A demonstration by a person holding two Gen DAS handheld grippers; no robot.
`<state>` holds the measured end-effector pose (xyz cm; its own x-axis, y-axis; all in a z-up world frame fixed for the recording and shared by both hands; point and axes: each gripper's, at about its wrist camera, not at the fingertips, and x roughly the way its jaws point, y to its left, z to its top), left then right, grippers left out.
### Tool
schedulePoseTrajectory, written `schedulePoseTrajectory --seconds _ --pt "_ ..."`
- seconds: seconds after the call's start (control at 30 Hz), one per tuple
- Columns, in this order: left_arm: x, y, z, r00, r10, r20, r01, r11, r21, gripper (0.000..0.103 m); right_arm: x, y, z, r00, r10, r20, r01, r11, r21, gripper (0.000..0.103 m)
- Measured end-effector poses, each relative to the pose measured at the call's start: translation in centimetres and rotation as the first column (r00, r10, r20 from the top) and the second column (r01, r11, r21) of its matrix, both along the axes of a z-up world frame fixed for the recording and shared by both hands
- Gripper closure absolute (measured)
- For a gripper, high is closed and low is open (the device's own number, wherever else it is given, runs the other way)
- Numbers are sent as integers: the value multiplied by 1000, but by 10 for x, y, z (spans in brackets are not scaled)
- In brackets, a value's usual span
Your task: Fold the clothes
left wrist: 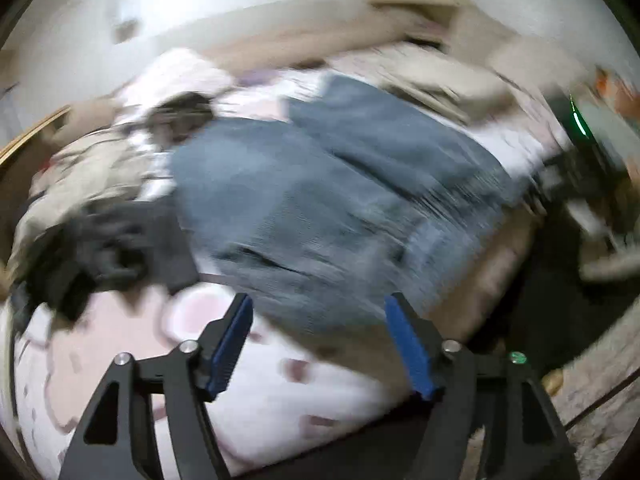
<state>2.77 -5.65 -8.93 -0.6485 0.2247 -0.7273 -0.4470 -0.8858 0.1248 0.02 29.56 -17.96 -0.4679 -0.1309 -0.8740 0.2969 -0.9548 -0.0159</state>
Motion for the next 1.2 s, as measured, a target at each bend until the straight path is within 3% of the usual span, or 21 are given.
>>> schedulePoseTrajectory --seconds 0.1,0.17,0.37,0.4,0.43,0.47,0.53,0.63,0.7,0.73,0.8,0.83,0.93,0.97,1.03,1.1,1.17,1.2 --pt "-42 -27 16 983 164 -82 -167 985 -31 22 -3 2 -1 1000 -16 23 17 1000 -25 69" --pt "-83 -43 14 962 253 -102 -260 964 -62 22 -5 3 -10 996 -31 86 34 999 -36 58" --pt "-180 -50 -27 920 387 -63 -392 904 -171 22 -2 -5 -13 995 -35 90 33 999 15 57" --pt "-195 -51 -38 911 410 -36 -409 893 -189 36 -2 -4 -12 995 -39 92 37 999 15 57" --pt "-206 -54 -46 903 429 -12 -423 883 -203 74 -1 -4 -12 995 -42 93 41 999 16 57" --pt "-215 -58 -48 892 452 0 -442 872 -209 85 -1 -4 -11 994 -46 94 44 999 16 57" --pt "-226 -72 -38 867 497 -33 -492 846 -206 85 2 -3 -9 994 -53 98 52 999 11 57" --pt "-232 -112 3 799 575 -173 -601 766 -229 85 9 4 0 993 -66 94 67 998 -10 57" --pt "-231 -143 30 736 626 -259 -677 695 -242 85 16 13 10 994 -75 84 78 996 -37 48" --pt "-231 -159 44 700 647 -302 -713 657 -245 85 20 19 18 994 -83 76 87 995 -51 36" --pt "-230 -193 70 623 679 -388 -781 571 -253 85 27 27 33 994 -95 43 98 993 -67 32" --pt "-224 -210 75 595 695 -404 -803 535 -263 85 30 31 41 994 -103 26 105 992 -74 32" --pt "-206 -256 77 559 754 -345 -828 486 -278 80 30 39 55 989 -147 -9 146 985 -87 32" --pt "-198 -264 75 561 761 -326 -826 485 -287 75 28 39 57 987 -161 -21 158 983 -89 32" --pt "-180 -262 64 600 747 -286 -796 521 -309 46 24 38 60 982 -182 -47 178 981 -81 32" --pt "-159 -252 51 645 721 -253 -758 563 -330 33 21 30 60 980 -178 -87 175 984 -34 32" --pt "-130 -216 37 718 658 -227 -692 636 -342 31 23 21 67 979 -141 -144 144 989 16 32" --pt "-118 -196 33 758 618 -207 -649 687 -327 31 27 19 75 979 -110 -171 114 993 13 32"
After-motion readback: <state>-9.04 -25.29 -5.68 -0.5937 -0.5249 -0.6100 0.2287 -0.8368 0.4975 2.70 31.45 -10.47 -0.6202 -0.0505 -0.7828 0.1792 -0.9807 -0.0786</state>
